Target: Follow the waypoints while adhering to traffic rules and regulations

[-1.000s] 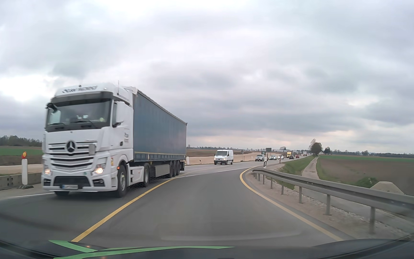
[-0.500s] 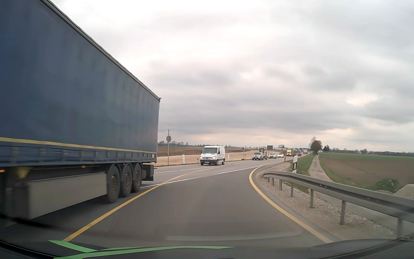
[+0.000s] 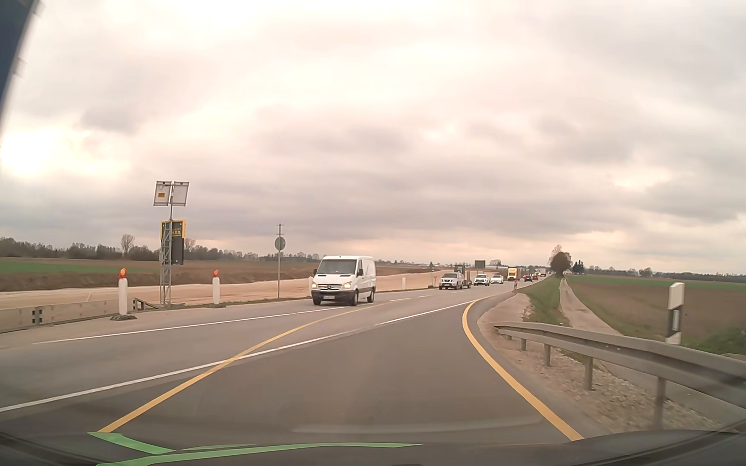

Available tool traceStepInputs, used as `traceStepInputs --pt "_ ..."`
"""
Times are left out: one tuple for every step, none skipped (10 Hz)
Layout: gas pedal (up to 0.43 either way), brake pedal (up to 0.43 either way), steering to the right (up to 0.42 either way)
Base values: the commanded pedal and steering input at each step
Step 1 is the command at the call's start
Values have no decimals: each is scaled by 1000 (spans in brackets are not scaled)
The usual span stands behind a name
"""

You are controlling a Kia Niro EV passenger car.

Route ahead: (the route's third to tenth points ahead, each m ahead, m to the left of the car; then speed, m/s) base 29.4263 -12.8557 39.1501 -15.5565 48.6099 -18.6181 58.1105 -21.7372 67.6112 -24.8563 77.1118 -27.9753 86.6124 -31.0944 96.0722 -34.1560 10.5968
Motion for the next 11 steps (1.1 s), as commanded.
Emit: traceStepInputs --pt "67 0 36" --pt "67 0 38" --pt "67 0 38" --pt "67 0 40" --pt "67 0 41" --pt "67 0 43" --pt "67 0 45" --pt "67 0 46" --pt "67 0 46" --pt "67 0 47" --pt "79 0 49"
